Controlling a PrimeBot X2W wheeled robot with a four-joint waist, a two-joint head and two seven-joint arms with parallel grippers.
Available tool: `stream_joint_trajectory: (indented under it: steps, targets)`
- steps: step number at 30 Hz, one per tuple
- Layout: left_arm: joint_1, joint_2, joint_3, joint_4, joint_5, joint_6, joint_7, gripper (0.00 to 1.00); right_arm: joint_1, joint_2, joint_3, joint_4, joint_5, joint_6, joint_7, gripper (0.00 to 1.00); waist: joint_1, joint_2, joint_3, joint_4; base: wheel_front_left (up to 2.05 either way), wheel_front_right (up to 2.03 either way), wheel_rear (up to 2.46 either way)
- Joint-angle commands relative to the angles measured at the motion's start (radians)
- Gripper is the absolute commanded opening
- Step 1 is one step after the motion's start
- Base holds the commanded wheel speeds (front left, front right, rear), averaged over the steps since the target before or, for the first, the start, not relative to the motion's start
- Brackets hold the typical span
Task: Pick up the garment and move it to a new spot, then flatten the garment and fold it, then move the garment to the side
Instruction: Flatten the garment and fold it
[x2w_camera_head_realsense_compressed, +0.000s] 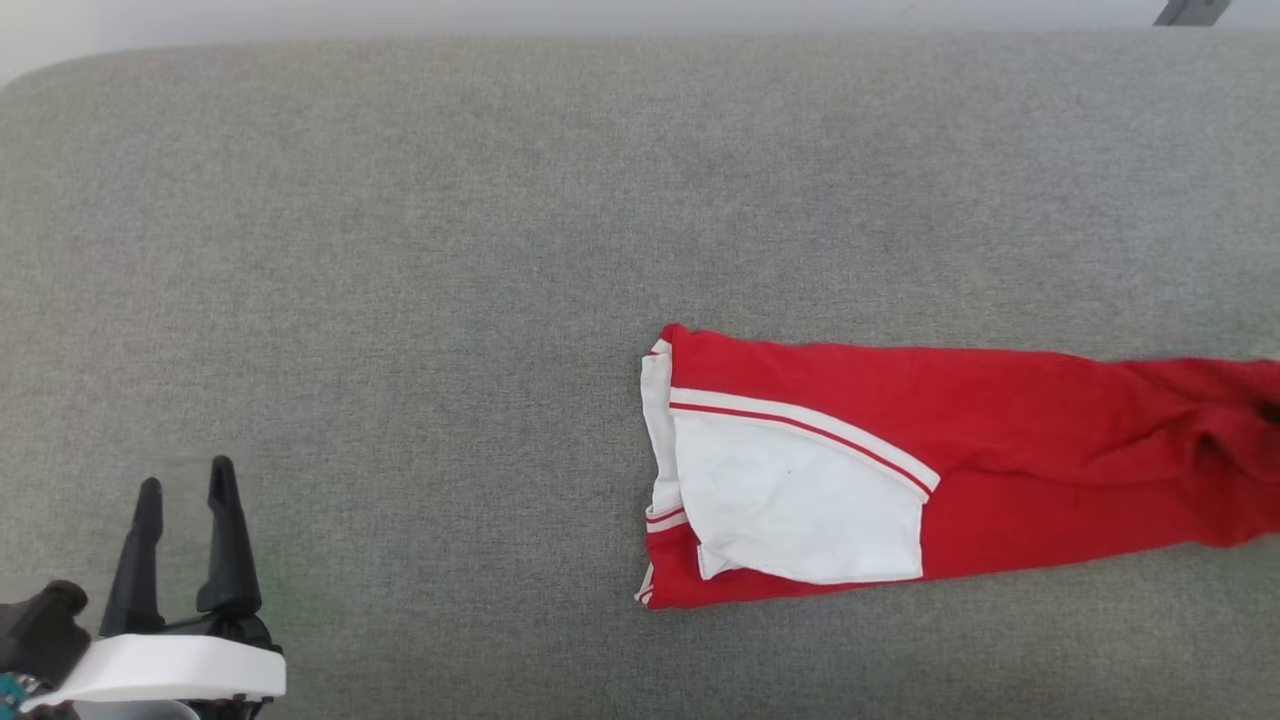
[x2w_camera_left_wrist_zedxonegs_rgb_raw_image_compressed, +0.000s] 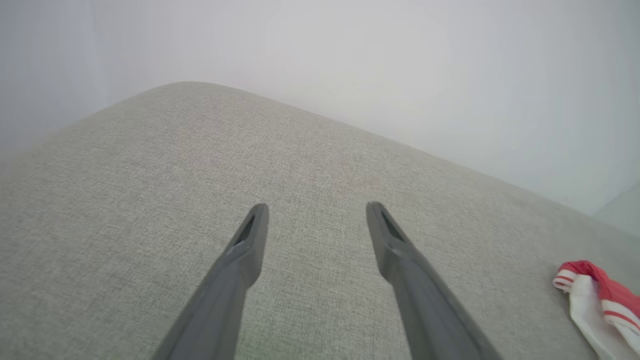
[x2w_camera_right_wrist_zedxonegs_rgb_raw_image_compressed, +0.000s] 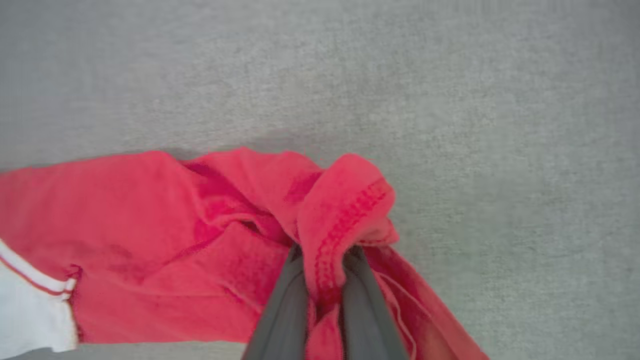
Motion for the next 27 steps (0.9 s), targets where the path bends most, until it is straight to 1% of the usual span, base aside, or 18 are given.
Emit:
stream_joint_trajectory:
  steps: [1, 7, 10, 14, 17, 20, 25, 27]
  targets:
    - [0.013, -0.004, -0.005, -0.003, 0.015, -0.004, -0.007, 1.0, 0.018, 0.012, 0.007, -0.027, 0.016, 0.0, 0.008, 0.0, 0.0, -0.0001, -0.009, -0.002, 0.0, 0.0, 0.0]
    - [0.025, -0.01, -0.025, -0.005, 0.014, -0.004, -0.007, 1.0, 0.091, 0.057, 0.039, -0.249, 0.095, 0.0, 0.053, 0.0, 0.0, -0.0001, -0.039, 0.012, 0.0, 0.0, 0.0]
    - [0.025, -0.013, -0.038, -0.003, 0.015, -0.004, -0.007, 1.0, 0.11, 0.097, 0.077, -0.344, 0.103, 0.0, 0.069, 0.0, 0.0, -0.0001, -0.048, 0.026, 0.0, 0.0, 0.0]
    - [0.015, -0.019, -0.064, 0.002, 0.019, -0.004, -0.006, 1.0, 0.093, 0.155, 0.148, -0.411, 0.076, 0.0, 0.082, 0.0, 0.0, -0.0001, -0.059, 0.057, 0.0, 0.0, 0.0]
    - [0.004, -0.02, -0.084, 0.007, 0.014, -0.004, -0.007, 1.0, 0.066, 0.205, 0.208, -0.422, 0.058, 0.0, 0.085, 0.0, 0.0, -0.0001, -0.066, 0.086, 0.0, 0.0, 0.0]
    - [-0.003, -0.022, -0.105, 0.012, 0.009, -0.004, -0.007, 1.0, 0.036, 0.249, 0.264, -0.403, 0.039, 0.0, 0.071, 0.0, 0.0, -0.0001, -0.072, 0.116, 0.0, 0.0, 0.0]
    - [-0.006, -0.028, -0.13, 0.018, -0.007, -0.004, -0.007, 1.0, -0.003, 0.292, 0.343, -0.331, -0.004, 0.0, 0.048, 0.0, 0.0, -0.0001, -0.082, 0.164, 0.0, 0.0, 0.0]
    - [-0.007, -0.029, -0.135, 0.019, -0.007, -0.004, -0.007, 1.0, -0.008, 0.298, 0.351, -0.315, -0.012, 0.0, 0.04, 0.0, 0.0, -0.0001, -0.085, 0.172, 0.0, 0.0, 0.0]
